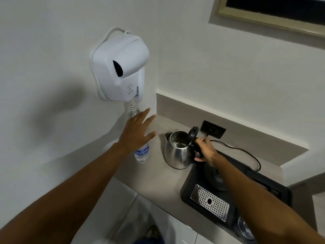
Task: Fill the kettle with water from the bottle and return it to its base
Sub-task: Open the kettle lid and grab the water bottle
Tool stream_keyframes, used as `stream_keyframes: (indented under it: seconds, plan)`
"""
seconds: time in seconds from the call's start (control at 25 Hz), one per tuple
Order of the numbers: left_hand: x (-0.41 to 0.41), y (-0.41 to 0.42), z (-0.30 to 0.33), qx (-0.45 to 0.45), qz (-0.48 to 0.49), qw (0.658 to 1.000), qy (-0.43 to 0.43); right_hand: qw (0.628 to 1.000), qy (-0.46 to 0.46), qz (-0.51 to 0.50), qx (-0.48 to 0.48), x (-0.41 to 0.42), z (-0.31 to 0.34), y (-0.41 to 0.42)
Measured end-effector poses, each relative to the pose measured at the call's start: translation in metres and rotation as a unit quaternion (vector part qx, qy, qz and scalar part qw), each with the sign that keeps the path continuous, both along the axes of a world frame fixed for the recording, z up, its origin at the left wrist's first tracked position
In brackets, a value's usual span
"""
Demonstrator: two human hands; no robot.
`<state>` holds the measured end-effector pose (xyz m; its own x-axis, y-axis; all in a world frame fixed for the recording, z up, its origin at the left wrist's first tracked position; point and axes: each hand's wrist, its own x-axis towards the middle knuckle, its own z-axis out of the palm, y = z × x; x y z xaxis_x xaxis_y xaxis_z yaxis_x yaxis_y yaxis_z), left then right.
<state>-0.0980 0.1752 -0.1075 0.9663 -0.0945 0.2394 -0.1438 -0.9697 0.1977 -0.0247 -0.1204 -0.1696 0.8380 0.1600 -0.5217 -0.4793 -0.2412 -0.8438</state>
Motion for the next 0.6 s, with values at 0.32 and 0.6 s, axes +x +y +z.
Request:
stream_keyframes:
  seconds: [0.32, 0.6]
  plan:
    - [-0.021, 0.027, -0.038, -0.162, 0.049, 0.985, -0.033, 1.000, 0.005, 0.010, -0.017, 0.008, -0.008, 0.002]
    - [-0.012, 0.030, -0.037, -0.208, 0.082, 0.969, -0.107, 1.000, -0.005, -0.002, -0.028, 0.009, -0.015, 0.003]
